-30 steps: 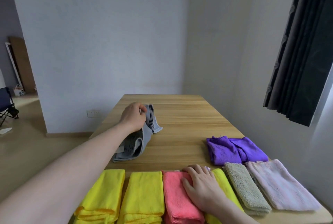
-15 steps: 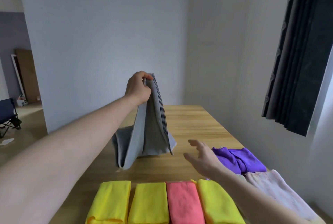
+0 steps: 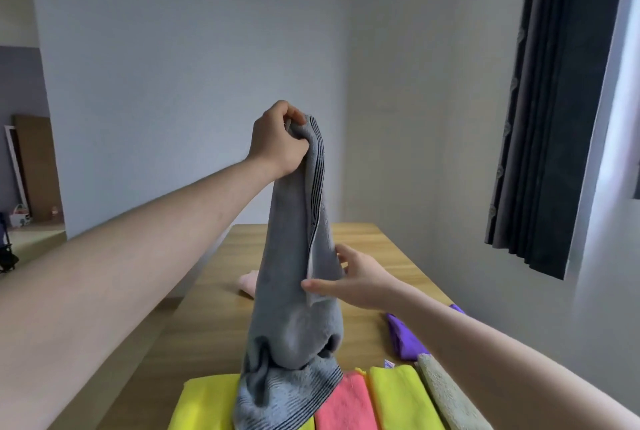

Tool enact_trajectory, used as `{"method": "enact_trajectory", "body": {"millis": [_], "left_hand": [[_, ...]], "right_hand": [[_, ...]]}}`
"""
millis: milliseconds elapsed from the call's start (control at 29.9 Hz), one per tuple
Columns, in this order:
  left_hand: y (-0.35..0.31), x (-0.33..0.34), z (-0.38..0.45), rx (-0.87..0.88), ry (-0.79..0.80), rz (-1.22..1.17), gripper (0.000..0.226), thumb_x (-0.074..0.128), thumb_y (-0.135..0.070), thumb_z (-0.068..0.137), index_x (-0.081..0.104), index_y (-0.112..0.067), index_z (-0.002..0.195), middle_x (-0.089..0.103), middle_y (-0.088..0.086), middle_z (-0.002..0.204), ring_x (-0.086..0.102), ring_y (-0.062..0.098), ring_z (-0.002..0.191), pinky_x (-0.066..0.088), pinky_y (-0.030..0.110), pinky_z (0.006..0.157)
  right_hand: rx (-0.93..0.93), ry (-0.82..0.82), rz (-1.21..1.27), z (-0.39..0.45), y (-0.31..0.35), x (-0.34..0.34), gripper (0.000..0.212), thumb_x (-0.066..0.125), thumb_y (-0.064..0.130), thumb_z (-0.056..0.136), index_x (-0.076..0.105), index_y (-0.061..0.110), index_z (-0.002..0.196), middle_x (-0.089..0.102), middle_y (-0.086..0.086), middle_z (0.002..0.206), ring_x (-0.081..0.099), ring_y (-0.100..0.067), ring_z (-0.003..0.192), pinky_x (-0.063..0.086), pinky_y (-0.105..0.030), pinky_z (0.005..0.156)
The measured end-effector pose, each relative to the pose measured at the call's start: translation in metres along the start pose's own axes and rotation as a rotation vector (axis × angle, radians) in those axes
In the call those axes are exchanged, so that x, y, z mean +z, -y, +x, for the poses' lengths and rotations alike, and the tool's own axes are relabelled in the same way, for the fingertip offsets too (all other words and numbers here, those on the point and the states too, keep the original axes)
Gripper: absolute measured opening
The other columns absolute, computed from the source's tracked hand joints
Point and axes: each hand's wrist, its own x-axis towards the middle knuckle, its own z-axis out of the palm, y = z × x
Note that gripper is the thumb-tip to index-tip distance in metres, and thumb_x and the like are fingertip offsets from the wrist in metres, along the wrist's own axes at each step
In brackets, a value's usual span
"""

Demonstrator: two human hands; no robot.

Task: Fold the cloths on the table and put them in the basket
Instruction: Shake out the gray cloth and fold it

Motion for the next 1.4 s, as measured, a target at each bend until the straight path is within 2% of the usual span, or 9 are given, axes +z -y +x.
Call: {"method": "enact_trajectory", "body": {"millis": [134, 368, 535, 736, 869, 1003, 1170, 1304, 1404], "left_hand": [[-0.009, -0.012, 0.002, -0.082, 0.088, 0.090, 0.031, 0.069, -0.007, 0.076, 0.055, -0.018, 0.102, 0.056, -0.005, 0.090, 0.051, 0.015, 0.080, 0.037, 0.011, 0.057], [0.004, -0.051, 0.006, -0.301, 0.297, 0.270, 0.025, 0.068, -0.020, 0.078, 0.065, -0.021, 0.103, 0.067, -0.001, 0.105, 0.064, 0.022, 0.097, 0.047, 0.025, 0.068], [0.015, -0.069, 0.003, -0.397, 0.442, 0.413, 0.019, 0.065, -0.018, 0.076, 0.070, -0.006, 0.089, 0.066, 0.006, 0.079, 0.062, 0.025, 0.069, 0.053, 0.027, 0.059], [0.042, -0.070, -0.017, -0.332, 0.633, 0.722, 0.021, 0.061, -0.028, 0.075, 0.048, -0.019, 0.061, 0.052, 0.002, 0.064, 0.047, 0.024, 0.062, 0.035, 0.026, 0.056], [0.055, -0.060, -0.027, -0.368, 0.651, 0.721, 0.027, 0.060, -0.027, 0.077, 0.040, -0.020, 0.060, 0.042, 0.001, 0.064, 0.036, 0.024, 0.065, 0.027, 0.029, 0.059], [0.057, -0.050, -0.031, -0.489, 0.673, 0.546, 0.020, 0.051, -0.017, 0.087, 0.057, -0.018, 0.068, 0.059, 0.006, 0.065, 0.054, 0.025, 0.056, 0.038, 0.022, 0.049], [0.059, -0.035, -0.018, -0.775, 0.463, -0.066, 0.022, 0.046, 0.001, 0.097, 0.066, -0.001, 0.108, 0.075, 0.018, 0.094, 0.077, 0.028, 0.076, 0.065, 0.034, 0.072], [0.046, -0.029, 0.027, -0.703, 0.183, -0.237, 0.024, 0.050, 0.002, 0.089, 0.069, -0.003, 0.102, 0.074, 0.018, 0.102, 0.074, 0.028, 0.083, 0.062, 0.044, 0.087], [0.026, -0.035, 0.065, -0.614, 0.060, -0.235, 0.026, 0.044, -0.011, 0.089, 0.069, -0.010, 0.095, 0.073, 0.013, 0.099, 0.070, 0.027, 0.089, 0.060, 0.044, 0.091]], "right_hand": [[0.002, -0.095, -0.172, 0.006, 0.003, -0.010, 0.010, 0.062, 0.026, 0.082, 0.071, 0.030, 0.085, 0.070, 0.011, 0.090, 0.068, -0.022, 0.086, 0.055, -0.032, 0.073], [0.199, -0.298, 0.078, 0.011, 0.019, -0.056, 0.028, 0.038, 0.005, 0.081, 0.066, 0.009, 0.087, 0.065, -0.007, 0.073, 0.062, -0.025, 0.059, 0.053, -0.028, 0.054], [0.280, -0.288, 0.525, 0.020, 0.022, -0.083, 0.026, 0.033, 0.006, 0.091, 0.057, 0.004, 0.101, 0.062, -0.020, 0.095, 0.069, -0.033, 0.059, 0.064, -0.052, 0.064], [0.131, -0.057, -0.362, 0.010, 0.010, -0.084, 0.067, 0.071, 0.079, 0.066, 0.060, 0.021, 0.098, 0.065, 0.003, 0.097, 0.066, -0.021, 0.086, 0.053, -0.033, 0.072], [0.189, -0.105, -0.561, 0.018, -0.007, -0.081, 0.012, 0.059, 0.031, 0.076, 0.062, 0.021, 0.080, 0.068, -0.004, 0.085, 0.068, -0.030, 0.079, 0.048, -0.028, 0.062], [0.385, -0.077, -0.232, 0.022, -0.004, -0.084, 0.030, 0.035, 0.009, 0.081, 0.063, 0.003, 0.089, 0.069, -0.013, 0.063, 0.063, -0.026, 0.040, 0.047, -0.021, 0.043], [0.409, -0.200, 0.090, 0.050, 0.005, -0.103, 0.017, 0.057, 0.014, 0.095, 0.063, -0.001, 0.101, 0.073, -0.016, 0.098, 0.073, -0.029, 0.079, 0.059, -0.029, 0.062], [0.290, -0.523, 0.314, 0.092, 0.030, -0.144, 0.029, 0.047, 0.007, 0.088, 0.066, 0.000, 0.110, 0.072, -0.022, 0.098, 0.074, -0.040, 0.086, 0.064, -0.047, 0.072], [0.153, -0.683, 0.209, 0.103, 0.068, -0.177, 0.027, 0.045, 0.011, 0.085, 0.062, 0.009, 0.107, 0.064, -0.012, 0.103, 0.063, -0.029, 0.097, 0.052, -0.034, 0.083]]}}
